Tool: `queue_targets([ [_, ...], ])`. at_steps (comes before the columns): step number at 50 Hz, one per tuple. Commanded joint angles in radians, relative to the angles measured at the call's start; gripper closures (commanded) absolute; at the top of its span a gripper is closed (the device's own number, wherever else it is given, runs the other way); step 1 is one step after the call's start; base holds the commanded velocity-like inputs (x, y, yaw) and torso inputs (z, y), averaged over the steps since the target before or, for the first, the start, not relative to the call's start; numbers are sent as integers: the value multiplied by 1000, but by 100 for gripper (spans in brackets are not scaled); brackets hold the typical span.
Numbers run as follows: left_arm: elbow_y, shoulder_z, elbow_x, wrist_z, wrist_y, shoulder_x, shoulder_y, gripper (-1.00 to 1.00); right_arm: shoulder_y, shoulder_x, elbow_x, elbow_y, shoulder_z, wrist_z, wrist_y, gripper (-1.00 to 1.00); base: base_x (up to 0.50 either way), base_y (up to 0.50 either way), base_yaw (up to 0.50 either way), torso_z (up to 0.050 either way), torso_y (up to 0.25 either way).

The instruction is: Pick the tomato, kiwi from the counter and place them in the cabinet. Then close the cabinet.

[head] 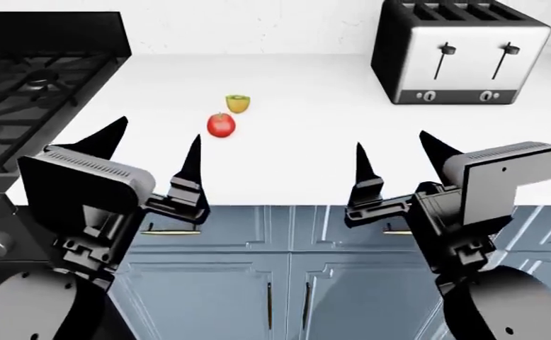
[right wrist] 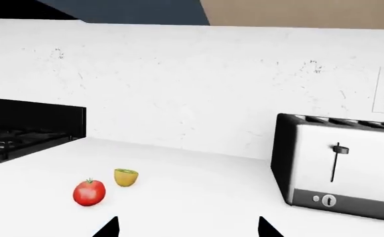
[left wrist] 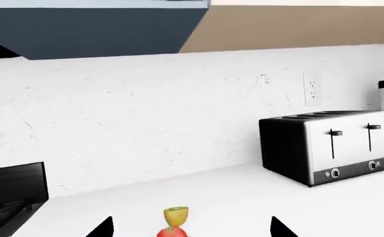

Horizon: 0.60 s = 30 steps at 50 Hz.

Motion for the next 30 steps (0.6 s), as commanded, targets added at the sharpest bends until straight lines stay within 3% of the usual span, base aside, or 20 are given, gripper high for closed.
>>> queue_targets([
  [1, 73, -37, -96, 23, -145, -46, -101, -100, 193, 63, 141, -124, 68, -37, 276, -100, 62, 20, 0, 50, 25],
  [6, 77, -48, -105, 23, -166, -63, -126, -100, 270, 92, 200, -142, 69, -68, 372, -100, 25, 252, 0, 50, 27],
  [18, 75, -38, -99, 19, -168, -82, -141, -100, 336, 106, 264, -118, 90, -109, 431, -100, 28, 417, 83, 50, 26],
  [30, 97, 4, -106, 10, -233, -107, -214, -100, 373, 94, 313, -107, 133, -128, 450, -100, 467, 11, 133, 50, 28],
])
